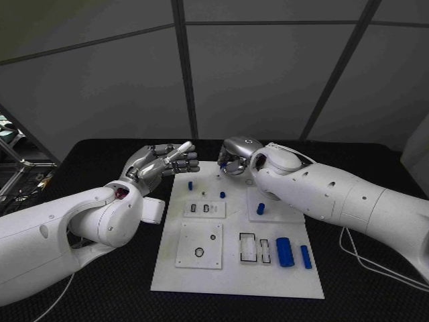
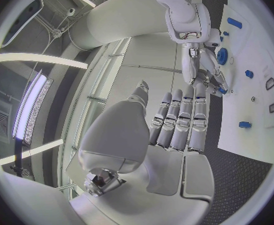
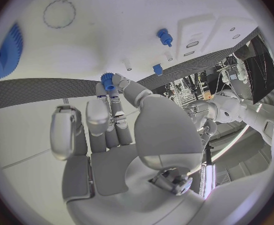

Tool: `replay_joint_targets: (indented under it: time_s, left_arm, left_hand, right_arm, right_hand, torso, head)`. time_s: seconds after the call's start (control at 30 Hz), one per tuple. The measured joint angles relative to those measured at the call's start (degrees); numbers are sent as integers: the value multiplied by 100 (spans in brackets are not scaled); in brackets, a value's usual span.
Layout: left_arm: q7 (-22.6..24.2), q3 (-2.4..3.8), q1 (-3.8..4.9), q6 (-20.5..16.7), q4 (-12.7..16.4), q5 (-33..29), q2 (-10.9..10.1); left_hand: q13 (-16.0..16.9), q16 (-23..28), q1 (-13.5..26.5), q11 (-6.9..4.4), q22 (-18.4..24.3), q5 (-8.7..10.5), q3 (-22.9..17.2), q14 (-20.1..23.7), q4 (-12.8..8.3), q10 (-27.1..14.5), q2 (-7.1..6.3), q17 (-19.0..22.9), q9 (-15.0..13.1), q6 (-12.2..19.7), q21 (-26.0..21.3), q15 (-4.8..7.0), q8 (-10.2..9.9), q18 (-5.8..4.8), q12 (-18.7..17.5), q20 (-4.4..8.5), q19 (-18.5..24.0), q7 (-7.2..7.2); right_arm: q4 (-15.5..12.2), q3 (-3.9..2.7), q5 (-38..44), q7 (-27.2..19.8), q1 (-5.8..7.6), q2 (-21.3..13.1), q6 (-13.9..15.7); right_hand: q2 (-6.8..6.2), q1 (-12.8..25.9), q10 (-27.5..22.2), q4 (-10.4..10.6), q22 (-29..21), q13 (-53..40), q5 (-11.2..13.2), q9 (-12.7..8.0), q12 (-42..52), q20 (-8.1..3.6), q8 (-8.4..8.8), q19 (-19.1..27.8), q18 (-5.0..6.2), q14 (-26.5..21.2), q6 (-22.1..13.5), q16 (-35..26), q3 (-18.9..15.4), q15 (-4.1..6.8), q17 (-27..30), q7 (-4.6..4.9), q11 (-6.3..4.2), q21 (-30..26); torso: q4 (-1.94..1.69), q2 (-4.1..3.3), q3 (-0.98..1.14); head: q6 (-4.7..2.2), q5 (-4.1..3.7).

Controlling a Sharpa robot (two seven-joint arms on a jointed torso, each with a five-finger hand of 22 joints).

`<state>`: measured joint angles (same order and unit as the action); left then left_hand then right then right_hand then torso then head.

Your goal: Assemble the parts on the task board

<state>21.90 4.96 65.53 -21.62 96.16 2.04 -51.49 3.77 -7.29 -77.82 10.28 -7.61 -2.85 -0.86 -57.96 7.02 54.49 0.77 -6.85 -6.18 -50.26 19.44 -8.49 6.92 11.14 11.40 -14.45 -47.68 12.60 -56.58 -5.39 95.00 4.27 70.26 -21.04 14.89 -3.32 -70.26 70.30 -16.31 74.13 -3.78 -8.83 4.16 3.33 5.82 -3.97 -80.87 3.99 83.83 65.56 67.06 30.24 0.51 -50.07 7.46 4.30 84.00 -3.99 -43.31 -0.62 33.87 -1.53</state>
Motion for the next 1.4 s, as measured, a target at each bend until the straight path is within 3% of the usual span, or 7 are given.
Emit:
replay_joint_targets:
  time_s: [0.9,1.1,1.13,1.4]
  left_arm:
    - [-15,1,14,20,-25,1,17]
    - [-23,1,18,23,-37,2,19]
    - [-24,1,18,23,-39,2,20]
    - [-35,1,21,28,-50,3,21]
  left_hand:
    - [0,-1,0,0,5,0,0,20,0,0,0,0,-1,0,0,-20,1,0,-34,0,-1,0]
    - [0,-1,0,0,5,0,16,20,-16,0,0,0,-1,0,0,-20,1,0,-34,0,-1,0]
    - [0,-1,0,0,5,0,16,20,-16,0,0,0,-1,-1,0,-20,1,0,-34,0,-1,0]
    - [0,18,0,1,6,0,16,20,-16,-1,0,0,-1,-1,0,-20,1,0,-34,0,-1,0]
  right_arm:
    - [253,3,7,-82,-2,142,75]
    - [298,6,-2,-101,-5,154,73]
    - [304,6,-5,-104,-6,155,72]
    - [315,8,-31,-135,-6,161,69]
  right_hand:
    - [-57,57,-94,19,-79,6,27,-10,-1,25,20,66,0,-2,-82,-32,42,-2,83,35,25,-38]
    - [-295,50,-866,19,-849,17,85,-46,1,143,20,600,34,-239,-482,-502,73,-176,759,141,184,-423]
    - [-300,44,-954,16,-955,17,86,-46,1,154,20,669,95,-251,-528,-563,70,-189,850,136,200,-481]
    - [-322,22,-1155,17,-1260,16,107,-45,1,189,20,813,93,-277,-572,-711,-57,-215,1097,124,236,-629]
  torso:
    - [-7,-4,-7]
    - [-7,-4,-7]
    - [-7,-4,-7]
    - [-7,-6,-7]
  head:
    - [-16,6]
    - [-12,16]
    - [-15,16]
    - [-18,17]
